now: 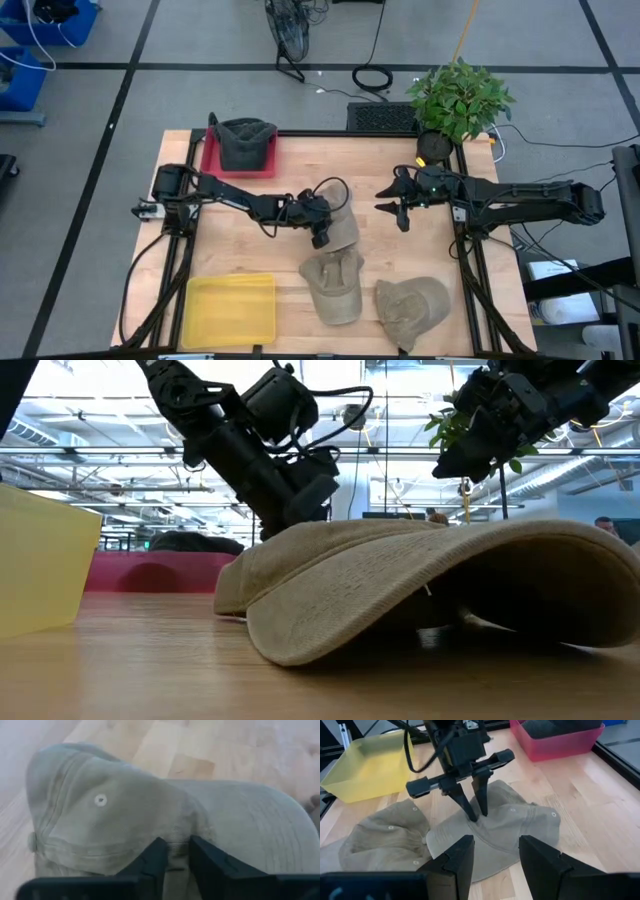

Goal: Pick & Place hat
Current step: Put the top left brown cap into the yellow bin

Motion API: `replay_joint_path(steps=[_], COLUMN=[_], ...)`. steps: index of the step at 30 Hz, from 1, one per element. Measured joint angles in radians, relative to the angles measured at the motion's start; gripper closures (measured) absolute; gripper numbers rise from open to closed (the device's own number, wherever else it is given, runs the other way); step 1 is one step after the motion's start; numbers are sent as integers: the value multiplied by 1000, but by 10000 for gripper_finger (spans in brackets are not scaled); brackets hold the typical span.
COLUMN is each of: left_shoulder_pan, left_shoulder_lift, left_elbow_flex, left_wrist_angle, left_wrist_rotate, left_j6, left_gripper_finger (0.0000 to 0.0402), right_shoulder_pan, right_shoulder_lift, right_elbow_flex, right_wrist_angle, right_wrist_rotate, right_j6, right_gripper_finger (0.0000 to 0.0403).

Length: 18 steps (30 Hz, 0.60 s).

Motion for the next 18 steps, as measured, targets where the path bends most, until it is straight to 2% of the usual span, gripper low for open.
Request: replay_joint_path(steps=[6, 11, 18], left_shoulder_pan=[-8, -35, -99], left_shoulder_lift=[-71, -214, -478], left_elbow_flex=[-2, -2, -2], left_wrist_angle=[-54, -226, -453], left_wrist_rotate=[46, 47, 65], left_j6=[151, 246, 269], left_gripper_finger=[390, 390, 394], right_shoulder_pan=[0, 0, 0], right_shoulder_lift=[-22, -67, -141], right_elbow_flex=[0, 0, 0], right_wrist_angle=[-22, -64, -115], right_wrist_rotate=[0, 0, 4], right_j6=[0, 0, 0], right_gripper_finger=[261, 261, 261])
